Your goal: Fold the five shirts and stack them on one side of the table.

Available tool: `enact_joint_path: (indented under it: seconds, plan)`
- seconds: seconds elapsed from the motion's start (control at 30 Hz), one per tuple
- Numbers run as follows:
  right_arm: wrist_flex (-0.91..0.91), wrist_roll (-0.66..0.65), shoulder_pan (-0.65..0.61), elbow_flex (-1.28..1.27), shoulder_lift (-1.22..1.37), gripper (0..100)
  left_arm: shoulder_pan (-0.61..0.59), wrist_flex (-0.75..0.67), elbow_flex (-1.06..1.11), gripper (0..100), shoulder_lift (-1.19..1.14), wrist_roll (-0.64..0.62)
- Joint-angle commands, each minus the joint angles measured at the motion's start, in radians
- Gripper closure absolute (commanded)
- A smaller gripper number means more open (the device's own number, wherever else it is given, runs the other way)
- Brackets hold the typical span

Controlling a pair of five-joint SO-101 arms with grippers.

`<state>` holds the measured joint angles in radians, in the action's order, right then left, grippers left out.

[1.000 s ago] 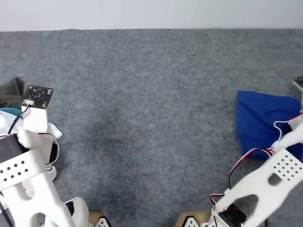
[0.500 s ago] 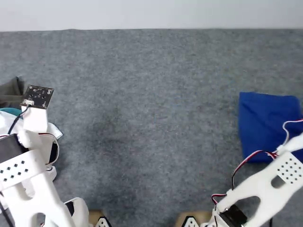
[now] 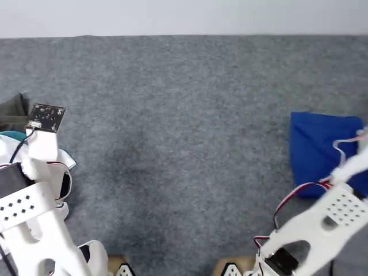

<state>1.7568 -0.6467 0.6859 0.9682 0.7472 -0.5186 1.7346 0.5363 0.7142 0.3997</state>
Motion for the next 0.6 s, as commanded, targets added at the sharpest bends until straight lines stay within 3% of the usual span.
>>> enact_joint_path:
  seconds: [0.0,0.17,0.57]
  plan:
    - [-0.022,0.060,-0.096,-0.012,-0.105,98.8,0.000,0.012,-0.004,99,0.017,0.006]
    - [-0.254,0.101,-0.114,-0.018,-0.082,98.4,0.000,0.012,-0.005,99,0.020,0.009]
    - [-0.547,0.100,-0.036,-0.011,0.225,98.8,0.000,0.015,-0.004,99,0.020,0.009]
